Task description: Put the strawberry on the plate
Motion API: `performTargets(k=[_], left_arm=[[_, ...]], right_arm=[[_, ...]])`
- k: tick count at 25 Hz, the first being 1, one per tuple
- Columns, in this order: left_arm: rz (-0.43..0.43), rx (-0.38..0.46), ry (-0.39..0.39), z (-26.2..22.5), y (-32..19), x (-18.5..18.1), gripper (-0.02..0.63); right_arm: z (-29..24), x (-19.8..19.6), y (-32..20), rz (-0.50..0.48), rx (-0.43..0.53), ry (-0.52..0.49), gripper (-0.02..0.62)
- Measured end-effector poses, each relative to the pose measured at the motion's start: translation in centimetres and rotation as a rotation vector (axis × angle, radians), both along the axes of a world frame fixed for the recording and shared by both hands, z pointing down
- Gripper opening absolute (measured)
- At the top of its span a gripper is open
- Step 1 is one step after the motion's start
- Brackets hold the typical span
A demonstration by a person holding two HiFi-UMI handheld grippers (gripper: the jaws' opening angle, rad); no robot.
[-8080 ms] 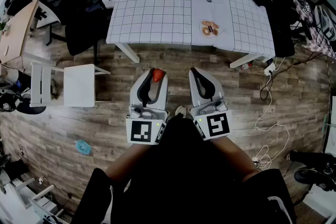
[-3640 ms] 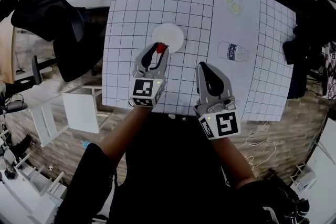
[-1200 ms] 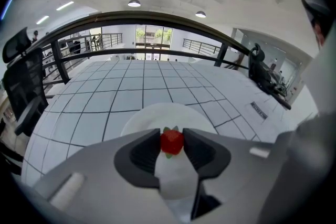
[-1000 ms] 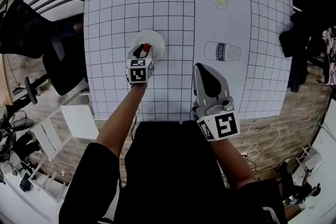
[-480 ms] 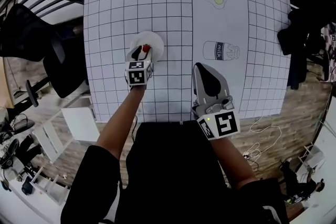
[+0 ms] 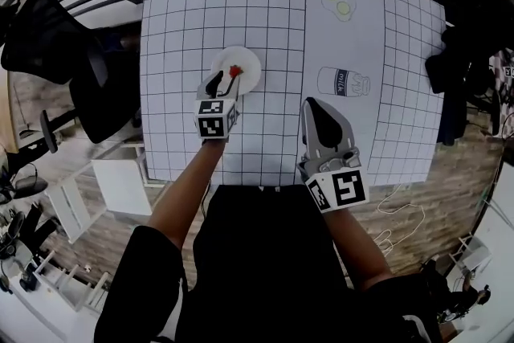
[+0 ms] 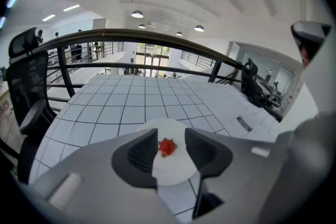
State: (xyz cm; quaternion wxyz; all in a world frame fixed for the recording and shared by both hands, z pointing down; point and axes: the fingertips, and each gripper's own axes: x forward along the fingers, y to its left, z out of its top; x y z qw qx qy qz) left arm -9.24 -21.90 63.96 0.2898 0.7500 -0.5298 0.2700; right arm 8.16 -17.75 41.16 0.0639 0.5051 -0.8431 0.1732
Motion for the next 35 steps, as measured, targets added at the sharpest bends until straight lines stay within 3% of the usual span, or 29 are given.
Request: performTargets(k=[6, 14, 17, 21, 26, 35], left_arm=[[0.016, 0.099, 0.008, -4.5, 2.8, -0.9, 0.162], [-0.035, 0.219, 0.159, -11.9, 8.8, -2.3, 0.121], [-0.038, 0.274, 0.236, -15.1, 11.3, -2.3, 0.070], [-0.030, 0.336, 0.275, -18.8, 14.0, -2.4, 0.046], [0.001, 0.475, 0.260, -24.6, 16.3, -2.8, 0.011], [0.039, 0.677, 0.237, -32.3, 20.4, -3.3, 0.011]], right_arm=[[-1.5, -2.5, 2.3, -0.048, 0.032, 0.009, -0.003], [-2.9, -4.6, 6.9, -0.046, 0.064, 0.051, -0.003], [-3.7, -4.8, 8.8, -0.032, 0.084, 0.054, -0.003], [-4.8, -4.1, 10.8, 0.019, 0.120, 0.050, -0.003], [-7.0, -5.1, 13.1, 0.017, 0.160, 0.071, -0.003], [-10.0, -8.1, 16.1, -0.004, 0.204, 0.089, -0.003]])
